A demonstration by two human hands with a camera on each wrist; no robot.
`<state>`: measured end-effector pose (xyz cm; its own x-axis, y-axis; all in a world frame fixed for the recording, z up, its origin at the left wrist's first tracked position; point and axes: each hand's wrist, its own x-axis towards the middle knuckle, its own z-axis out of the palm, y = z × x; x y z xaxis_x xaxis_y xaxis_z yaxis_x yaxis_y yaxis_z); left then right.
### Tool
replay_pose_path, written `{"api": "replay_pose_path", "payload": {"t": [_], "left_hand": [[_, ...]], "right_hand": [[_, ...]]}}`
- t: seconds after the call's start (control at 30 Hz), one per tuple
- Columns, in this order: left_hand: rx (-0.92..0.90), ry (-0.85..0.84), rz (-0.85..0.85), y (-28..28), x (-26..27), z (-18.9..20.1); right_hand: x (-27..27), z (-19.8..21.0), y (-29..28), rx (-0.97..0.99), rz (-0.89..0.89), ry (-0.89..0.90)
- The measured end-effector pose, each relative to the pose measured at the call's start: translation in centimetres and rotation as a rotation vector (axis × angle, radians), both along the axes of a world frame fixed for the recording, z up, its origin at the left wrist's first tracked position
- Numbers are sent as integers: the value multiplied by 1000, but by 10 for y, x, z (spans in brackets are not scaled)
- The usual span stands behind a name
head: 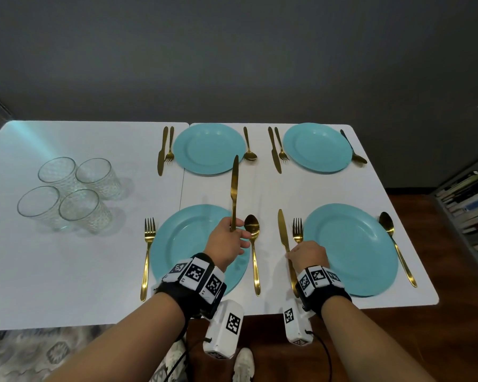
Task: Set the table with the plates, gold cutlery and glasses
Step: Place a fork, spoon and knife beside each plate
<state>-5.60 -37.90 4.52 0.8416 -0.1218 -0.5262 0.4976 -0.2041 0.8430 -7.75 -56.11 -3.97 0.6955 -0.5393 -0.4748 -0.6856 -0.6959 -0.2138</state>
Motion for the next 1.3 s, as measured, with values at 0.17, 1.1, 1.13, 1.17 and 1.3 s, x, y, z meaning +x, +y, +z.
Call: {"api": "replay_pose_path", "payload": {"t": [0.17, 1.1, 1.13, 1.17, 1.3], "left_hand": [[17, -2, -14, -1, -2, -1], [-28, 22, 22, -3, -2, -1], [-58, 40, 29, -4, -2, 0], [-98, 60, 41, -5, -3, 3], [-209, 90, 82, -9, -5, 13]], "right_hand": [[-2, -2, -2, 25, -59, 11], [0, 36, 2, 99, -32, -214], [3, 47, 7, 162, -14, -286], [6, 58, 12, 251, -4, -360], [22, 99, 41, 572, 60, -463]]}}
